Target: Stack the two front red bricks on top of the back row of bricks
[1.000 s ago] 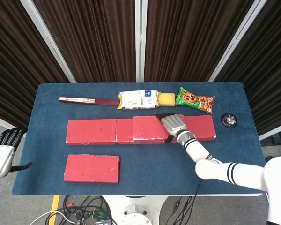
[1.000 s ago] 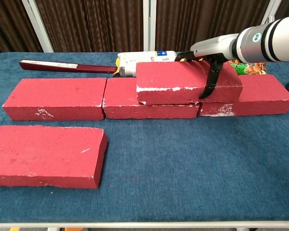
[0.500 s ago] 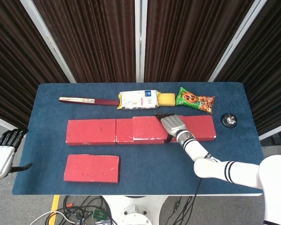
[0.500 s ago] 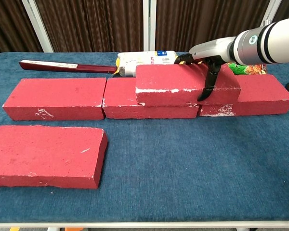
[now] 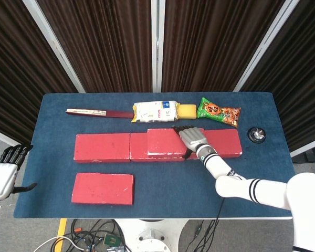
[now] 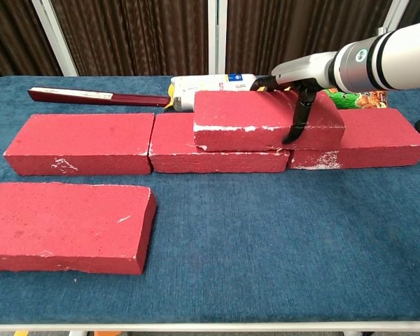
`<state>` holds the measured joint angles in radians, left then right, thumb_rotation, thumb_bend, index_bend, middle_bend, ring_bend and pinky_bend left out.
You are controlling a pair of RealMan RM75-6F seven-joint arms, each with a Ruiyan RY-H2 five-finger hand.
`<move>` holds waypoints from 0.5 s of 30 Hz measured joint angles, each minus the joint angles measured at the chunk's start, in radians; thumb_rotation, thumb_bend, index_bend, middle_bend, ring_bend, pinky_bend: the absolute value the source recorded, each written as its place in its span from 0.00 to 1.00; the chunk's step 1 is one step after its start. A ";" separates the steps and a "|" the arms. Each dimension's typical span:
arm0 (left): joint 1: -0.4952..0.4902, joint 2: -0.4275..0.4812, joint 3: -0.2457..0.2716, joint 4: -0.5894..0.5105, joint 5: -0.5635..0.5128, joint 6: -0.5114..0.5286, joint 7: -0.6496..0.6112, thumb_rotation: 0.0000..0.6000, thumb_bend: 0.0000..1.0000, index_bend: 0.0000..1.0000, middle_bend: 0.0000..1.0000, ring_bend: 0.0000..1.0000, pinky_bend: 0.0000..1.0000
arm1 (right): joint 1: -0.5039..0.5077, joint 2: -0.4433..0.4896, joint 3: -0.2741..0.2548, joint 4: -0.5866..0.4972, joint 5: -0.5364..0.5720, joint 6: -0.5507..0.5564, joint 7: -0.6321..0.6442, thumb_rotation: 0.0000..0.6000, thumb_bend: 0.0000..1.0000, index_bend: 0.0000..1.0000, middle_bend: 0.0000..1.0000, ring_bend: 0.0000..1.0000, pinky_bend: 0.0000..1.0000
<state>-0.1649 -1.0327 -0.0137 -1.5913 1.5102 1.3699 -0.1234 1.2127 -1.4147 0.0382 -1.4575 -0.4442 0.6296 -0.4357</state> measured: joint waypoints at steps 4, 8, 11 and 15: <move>-0.002 -0.001 -0.001 0.003 -0.001 -0.002 -0.001 1.00 0.00 0.00 0.00 0.00 0.02 | 0.010 0.002 -0.003 0.007 -0.004 -0.016 0.005 1.00 0.18 0.00 0.17 0.07 0.15; -0.002 -0.001 0.000 0.005 -0.001 -0.003 -0.002 1.00 0.00 0.00 0.00 0.00 0.02 | 0.016 -0.004 -0.008 0.015 -0.004 -0.019 0.011 1.00 0.18 0.00 0.16 0.07 0.15; -0.002 -0.001 0.000 0.007 -0.002 -0.004 -0.004 1.00 0.00 0.00 0.00 0.00 0.02 | 0.020 -0.008 -0.015 0.022 0.001 -0.022 0.014 1.00 0.18 0.00 0.16 0.07 0.15; -0.001 -0.003 0.001 0.009 -0.003 -0.004 -0.007 1.00 0.00 0.00 0.00 0.00 0.02 | 0.026 -0.012 -0.025 0.024 0.007 -0.024 0.018 1.00 0.18 0.00 0.16 0.07 0.15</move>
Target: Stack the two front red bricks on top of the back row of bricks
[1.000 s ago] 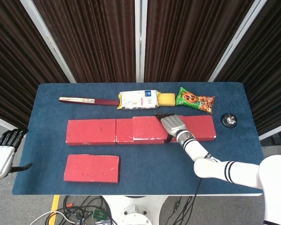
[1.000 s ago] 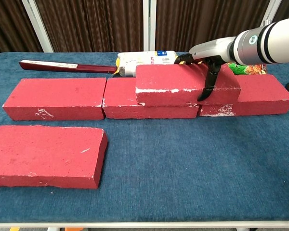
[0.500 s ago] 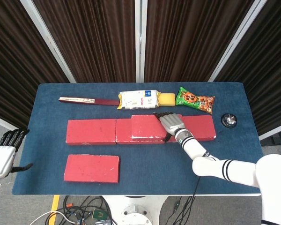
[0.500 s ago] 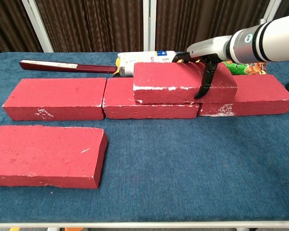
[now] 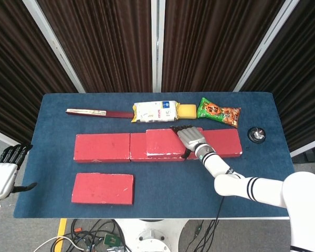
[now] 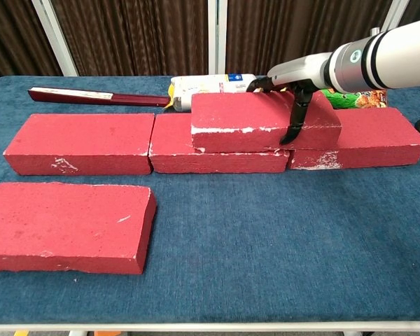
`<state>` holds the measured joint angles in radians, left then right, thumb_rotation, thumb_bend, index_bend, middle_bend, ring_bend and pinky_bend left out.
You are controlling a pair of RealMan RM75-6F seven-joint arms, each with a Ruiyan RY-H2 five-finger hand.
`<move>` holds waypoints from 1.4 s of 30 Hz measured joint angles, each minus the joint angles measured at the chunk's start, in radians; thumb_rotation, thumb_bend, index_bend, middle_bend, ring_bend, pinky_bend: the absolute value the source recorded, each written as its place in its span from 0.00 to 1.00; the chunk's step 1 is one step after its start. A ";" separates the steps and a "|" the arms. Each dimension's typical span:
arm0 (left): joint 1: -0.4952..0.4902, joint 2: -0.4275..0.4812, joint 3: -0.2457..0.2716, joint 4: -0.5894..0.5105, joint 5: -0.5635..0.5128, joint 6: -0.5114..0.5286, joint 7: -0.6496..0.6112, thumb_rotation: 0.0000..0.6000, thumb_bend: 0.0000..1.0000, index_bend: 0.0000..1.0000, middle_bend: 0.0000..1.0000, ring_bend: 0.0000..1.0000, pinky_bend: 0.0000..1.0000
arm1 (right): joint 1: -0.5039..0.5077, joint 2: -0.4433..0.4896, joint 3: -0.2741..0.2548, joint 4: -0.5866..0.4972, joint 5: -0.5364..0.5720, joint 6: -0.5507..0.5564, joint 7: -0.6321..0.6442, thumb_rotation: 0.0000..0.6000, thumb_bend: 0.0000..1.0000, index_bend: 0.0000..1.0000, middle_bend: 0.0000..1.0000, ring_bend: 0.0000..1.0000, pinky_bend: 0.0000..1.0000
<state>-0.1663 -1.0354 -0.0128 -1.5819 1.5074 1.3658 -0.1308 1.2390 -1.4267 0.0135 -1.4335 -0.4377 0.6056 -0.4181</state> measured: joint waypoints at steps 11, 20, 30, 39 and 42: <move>-0.002 -0.003 0.004 0.004 0.003 -0.006 -0.004 1.00 0.00 0.00 0.00 0.00 0.02 | 0.012 0.000 -0.015 0.000 0.003 -0.011 0.009 1.00 0.15 0.00 0.07 0.00 0.09; -0.001 -0.006 0.007 0.011 0.000 -0.010 -0.013 1.00 0.00 0.00 0.00 0.00 0.02 | 0.021 0.006 -0.025 0.002 0.015 -0.035 0.035 1.00 0.05 0.00 0.00 0.00 0.00; -0.001 -0.007 0.003 0.021 -0.007 -0.012 -0.031 1.00 0.00 0.00 0.00 0.00 0.02 | 0.011 0.002 -0.015 -0.002 -0.028 -0.002 0.060 1.00 0.00 0.00 0.00 0.00 0.00; -0.001 -0.008 0.004 0.021 -0.004 -0.010 -0.027 1.00 0.00 0.00 0.00 0.00 0.02 | -0.010 0.001 0.002 -0.006 -0.071 0.027 0.074 1.00 0.00 0.00 0.00 0.00 0.00; 0.001 -0.005 0.006 0.018 -0.002 -0.008 -0.026 1.00 0.00 0.00 0.00 0.00 0.02 | -0.011 0.003 0.002 -0.012 -0.073 0.031 0.072 1.00 0.00 0.00 0.00 0.00 0.00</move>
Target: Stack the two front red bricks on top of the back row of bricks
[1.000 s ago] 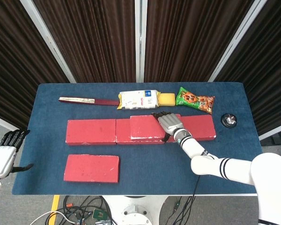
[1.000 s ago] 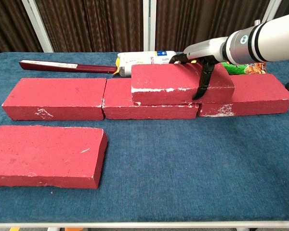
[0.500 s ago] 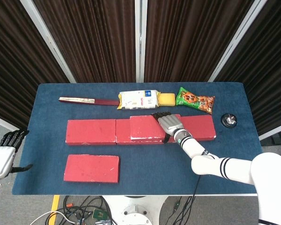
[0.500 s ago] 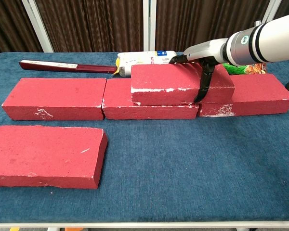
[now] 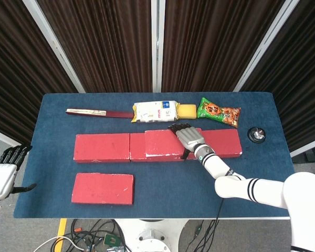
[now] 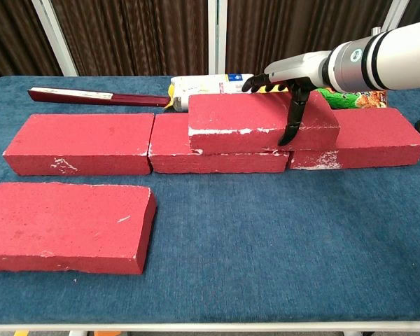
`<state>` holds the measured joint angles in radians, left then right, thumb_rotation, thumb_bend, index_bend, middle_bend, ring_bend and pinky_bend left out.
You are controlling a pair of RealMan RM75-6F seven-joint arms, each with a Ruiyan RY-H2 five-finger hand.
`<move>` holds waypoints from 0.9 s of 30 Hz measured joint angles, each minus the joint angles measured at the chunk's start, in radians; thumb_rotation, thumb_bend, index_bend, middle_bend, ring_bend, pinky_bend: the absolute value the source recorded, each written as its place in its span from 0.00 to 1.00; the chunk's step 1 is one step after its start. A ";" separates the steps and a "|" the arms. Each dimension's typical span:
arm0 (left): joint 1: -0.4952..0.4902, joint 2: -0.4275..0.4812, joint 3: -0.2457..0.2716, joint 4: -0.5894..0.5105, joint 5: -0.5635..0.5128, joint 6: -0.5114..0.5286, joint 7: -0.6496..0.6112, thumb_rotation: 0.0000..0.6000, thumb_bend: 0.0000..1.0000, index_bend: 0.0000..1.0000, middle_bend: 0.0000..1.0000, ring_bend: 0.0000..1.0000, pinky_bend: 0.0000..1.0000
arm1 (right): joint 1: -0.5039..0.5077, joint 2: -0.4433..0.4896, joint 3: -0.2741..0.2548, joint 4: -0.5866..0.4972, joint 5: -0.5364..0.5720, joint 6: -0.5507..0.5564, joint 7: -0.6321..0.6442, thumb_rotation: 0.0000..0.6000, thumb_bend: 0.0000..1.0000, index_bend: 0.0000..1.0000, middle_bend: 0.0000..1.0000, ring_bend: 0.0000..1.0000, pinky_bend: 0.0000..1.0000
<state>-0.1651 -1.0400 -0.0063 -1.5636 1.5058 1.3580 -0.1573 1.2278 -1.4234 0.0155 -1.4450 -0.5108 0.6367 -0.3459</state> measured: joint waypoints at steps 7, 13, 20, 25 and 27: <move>0.001 0.006 -0.001 -0.007 0.003 0.005 0.001 1.00 0.00 0.00 0.00 0.00 0.02 | -0.013 0.039 0.009 -0.054 -0.013 0.035 0.001 1.00 0.00 0.00 0.00 0.00 0.00; 0.001 0.010 0.002 -0.022 0.017 0.011 0.010 1.00 0.00 0.00 0.00 0.00 0.02 | -0.050 0.121 0.024 -0.179 -0.058 0.101 0.017 1.00 0.00 0.00 0.00 0.00 0.00; -0.015 0.030 0.017 -0.072 0.071 0.002 0.007 1.00 0.00 0.00 0.00 0.00 0.02 | -0.163 0.247 0.040 -0.379 -0.216 0.301 0.047 1.00 0.00 0.00 0.00 0.00 0.00; -0.037 0.039 0.039 -0.115 0.132 -0.023 0.023 1.00 0.00 0.00 0.00 0.00 0.02 | -0.291 0.313 0.026 -0.475 -0.344 0.502 0.044 1.00 0.00 0.00 0.00 0.00 0.00; -0.048 0.039 0.051 -0.137 0.159 -0.037 0.037 1.00 0.00 0.00 0.00 0.00 0.02 | -0.358 0.334 0.012 -0.504 -0.397 0.582 0.046 1.00 0.00 0.00 0.00 0.00 0.00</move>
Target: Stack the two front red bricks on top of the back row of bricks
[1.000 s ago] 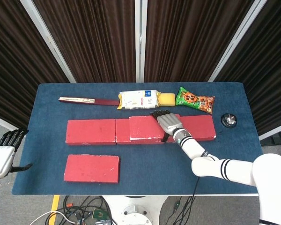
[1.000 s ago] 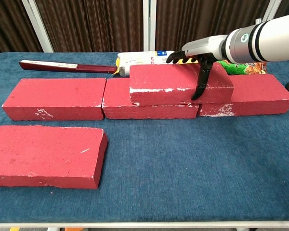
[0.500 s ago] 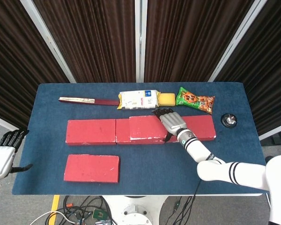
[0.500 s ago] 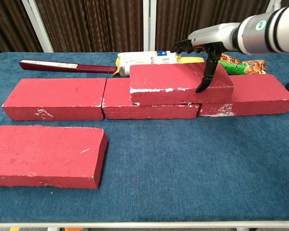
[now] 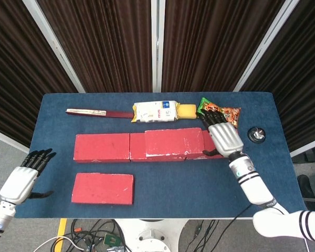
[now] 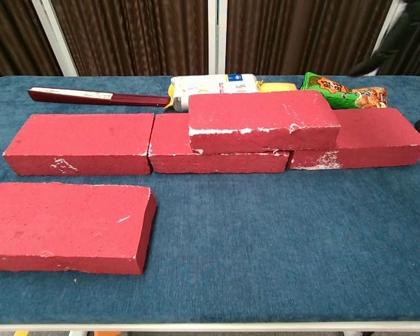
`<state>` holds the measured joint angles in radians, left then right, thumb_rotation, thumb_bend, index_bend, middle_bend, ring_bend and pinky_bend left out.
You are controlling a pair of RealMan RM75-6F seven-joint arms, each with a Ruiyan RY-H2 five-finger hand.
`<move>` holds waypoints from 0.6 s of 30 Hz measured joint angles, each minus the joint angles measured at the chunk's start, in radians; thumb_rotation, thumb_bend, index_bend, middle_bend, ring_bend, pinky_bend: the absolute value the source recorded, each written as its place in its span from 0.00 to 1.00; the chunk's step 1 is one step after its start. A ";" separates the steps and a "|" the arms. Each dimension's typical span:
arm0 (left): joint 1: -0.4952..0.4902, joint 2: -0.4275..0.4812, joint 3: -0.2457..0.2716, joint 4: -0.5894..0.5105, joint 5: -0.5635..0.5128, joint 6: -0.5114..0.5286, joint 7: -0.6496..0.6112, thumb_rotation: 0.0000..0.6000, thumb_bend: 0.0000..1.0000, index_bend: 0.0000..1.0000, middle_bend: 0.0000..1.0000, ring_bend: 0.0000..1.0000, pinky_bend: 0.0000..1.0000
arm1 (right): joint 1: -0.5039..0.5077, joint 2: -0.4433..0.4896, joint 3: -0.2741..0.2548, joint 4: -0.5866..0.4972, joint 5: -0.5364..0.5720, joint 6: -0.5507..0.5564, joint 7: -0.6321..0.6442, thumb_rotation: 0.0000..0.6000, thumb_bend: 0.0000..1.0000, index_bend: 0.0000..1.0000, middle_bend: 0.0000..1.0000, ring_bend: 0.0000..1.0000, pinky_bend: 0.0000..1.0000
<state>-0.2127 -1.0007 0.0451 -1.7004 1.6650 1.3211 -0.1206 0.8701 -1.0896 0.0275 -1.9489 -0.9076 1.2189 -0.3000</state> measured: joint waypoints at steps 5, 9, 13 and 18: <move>-0.025 -0.010 0.030 -0.049 0.046 -0.048 0.026 1.00 0.00 0.00 0.00 0.00 0.02 | -0.158 0.038 -0.053 -0.041 -0.132 0.139 0.026 1.00 0.00 0.00 0.00 0.00 0.00; -0.047 -0.029 0.045 -0.073 0.063 -0.091 0.051 1.00 0.00 0.00 0.00 0.00 0.02 | -0.279 0.065 -0.107 -0.056 -0.245 0.227 0.051 1.00 0.00 0.00 0.00 0.00 0.00; -0.068 -0.059 0.056 -0.095 0.068 -0.139 0.084 1.00 0.00 0.00 0.00 0.00 0.01 | -0.368 0.093 -0.136 -0.070 -0.333 0.291 0.079 1.00 0.00 0.00 0.00 0.00 0.00; -0.091 -0.119 0.061 -0.113 0.053 -0.198 0.136 1.00 0.00 0.00 0.00 0.00 0.01 | -0.437 0.118 -0.141 -0.079 -0.398 0.312 0.114 1.00 0.00 0.00 0.00 0.00 0.00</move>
<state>-0.3042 -1.1195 0.1064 -1.8137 1.7178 1.1228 0.0150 0.4327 -0.9715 -0.1138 -2.0278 -1.3053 1.5308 -0.1862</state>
